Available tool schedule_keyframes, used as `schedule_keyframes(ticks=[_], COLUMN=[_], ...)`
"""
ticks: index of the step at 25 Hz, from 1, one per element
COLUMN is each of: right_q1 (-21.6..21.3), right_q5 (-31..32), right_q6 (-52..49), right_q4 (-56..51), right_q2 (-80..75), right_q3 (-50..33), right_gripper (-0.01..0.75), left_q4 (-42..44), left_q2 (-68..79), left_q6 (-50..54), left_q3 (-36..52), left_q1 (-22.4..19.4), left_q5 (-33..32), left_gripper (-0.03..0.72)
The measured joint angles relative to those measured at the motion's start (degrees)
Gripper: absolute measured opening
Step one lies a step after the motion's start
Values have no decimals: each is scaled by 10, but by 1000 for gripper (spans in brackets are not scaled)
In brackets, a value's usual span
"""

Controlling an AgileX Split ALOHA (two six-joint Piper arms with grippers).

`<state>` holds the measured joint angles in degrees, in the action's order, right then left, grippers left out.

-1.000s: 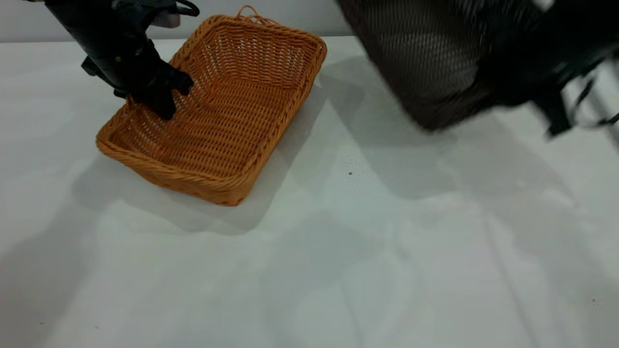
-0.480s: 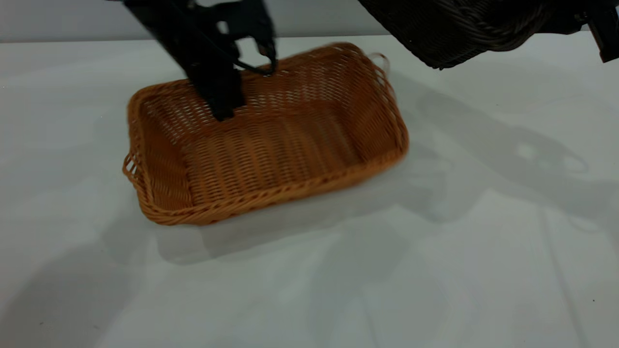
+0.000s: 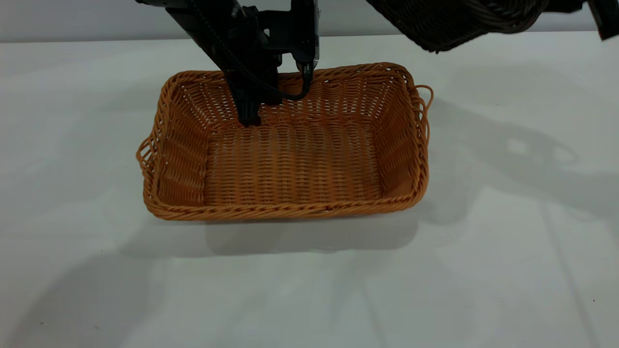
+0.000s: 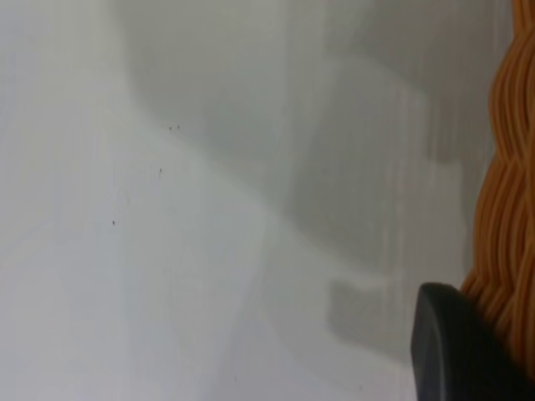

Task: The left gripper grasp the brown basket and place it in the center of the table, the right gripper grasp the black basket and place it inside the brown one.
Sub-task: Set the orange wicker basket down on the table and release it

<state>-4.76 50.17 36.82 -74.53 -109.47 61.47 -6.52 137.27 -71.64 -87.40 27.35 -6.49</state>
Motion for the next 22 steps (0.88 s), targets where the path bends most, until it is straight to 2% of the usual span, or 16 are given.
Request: schedule_keyframes(ticks=[5, 8, 11, 17, 19, 22], right_q1=[-5, -13, -23, -49, -58, -75], right_q5=[16, 24, 33, 46, 50, 52], right_q6=[-1, -1, -1, -1, -1, -1], right_q4=[13, 15, 13, 11, 7, -5], right_q2=[0, 0, 0, 0, 0, 0], right_q3=[15, 19, 22, 22, 22, 22], right_gripper=[97, 97, 97, 97, 97, 97], left_q4=[0, 0, 0, -1, -1, -1], left_q2=[0, 1, 6, 9, -1, -36], left_q6=[5, 14, 15, 18, 18, 19], left_q3=[0, 0, 0, 2, 2, 4], left_q1=[4, 4, 4, 8, 8, 8], left_q5=[1, 4, 14, 31, 31, 24], left_gripper=[83, 123, 216, 451, 491, 511])
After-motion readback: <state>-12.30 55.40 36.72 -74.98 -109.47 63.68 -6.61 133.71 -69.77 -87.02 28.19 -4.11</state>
